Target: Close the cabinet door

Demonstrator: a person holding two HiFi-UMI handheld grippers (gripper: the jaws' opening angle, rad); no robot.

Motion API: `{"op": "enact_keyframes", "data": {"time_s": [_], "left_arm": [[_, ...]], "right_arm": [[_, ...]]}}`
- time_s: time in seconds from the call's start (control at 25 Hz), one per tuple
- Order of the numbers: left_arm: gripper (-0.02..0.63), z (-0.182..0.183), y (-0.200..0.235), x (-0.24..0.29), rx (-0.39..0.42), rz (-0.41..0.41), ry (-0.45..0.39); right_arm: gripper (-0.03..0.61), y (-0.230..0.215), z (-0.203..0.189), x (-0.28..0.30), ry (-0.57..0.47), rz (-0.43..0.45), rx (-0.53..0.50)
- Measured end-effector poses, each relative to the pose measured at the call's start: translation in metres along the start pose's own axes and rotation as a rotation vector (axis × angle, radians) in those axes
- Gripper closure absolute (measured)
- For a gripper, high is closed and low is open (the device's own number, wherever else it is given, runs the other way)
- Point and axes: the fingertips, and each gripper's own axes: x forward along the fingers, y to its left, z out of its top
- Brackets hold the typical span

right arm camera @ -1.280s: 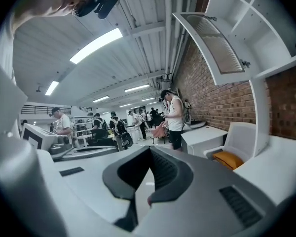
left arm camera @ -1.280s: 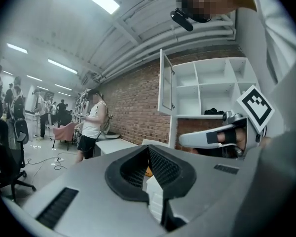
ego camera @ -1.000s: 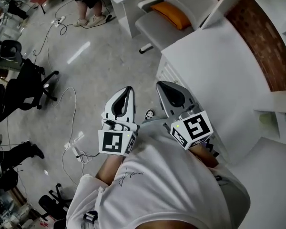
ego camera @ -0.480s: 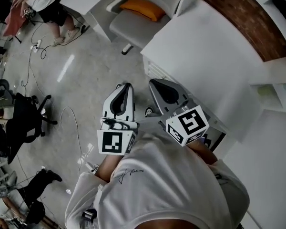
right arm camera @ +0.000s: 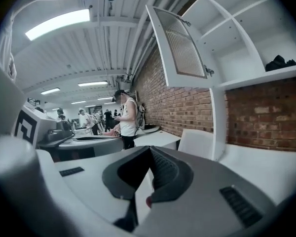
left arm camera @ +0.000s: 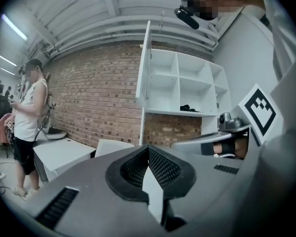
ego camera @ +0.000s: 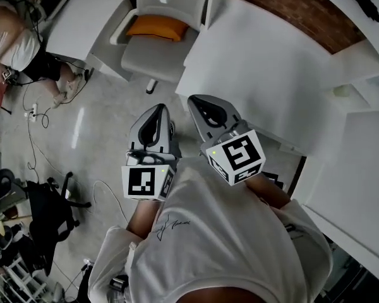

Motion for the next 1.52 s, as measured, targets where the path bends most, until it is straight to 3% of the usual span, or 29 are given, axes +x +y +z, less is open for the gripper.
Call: {"op": "enact_keyframes", "data": {"time_s": [0.36, 0.6, 0.92, 1.24, 1.52], "left_arm": [[0.597, 0.031, 0.045, 0.047, -0.016, -0.180, -0.033], [0.597, 0.045, 0.059, 0.075, 0.003, -0.303, -0.053], [0.597, 0.057, 0.065, 0.094, 0.022, -0.470, -0.075], [0.597, 0.060, 0.073, 0.099, 0.048, -0.553, -0.080], [0.597, 0.061, 0.086, 0.099, 0.023, -0.548, -0.096]], "right_arm": [[0.555, -0.009, 0.049, 0.045, -0.019, -0.201, -0.037], [0.554, -0.021, 0.083, 0.062, -0.102, -0.280, -0.049], [0.552, -0.030, 0.132, 0.062, -0.213, -0.485, -0.098], [0.549, -0.032, 0.169, 0.059, -0.315, -0.639, -0.107], [0.494, -0.038, 0.185, 0.067, -0.341, -0.747, -0.143]]}}
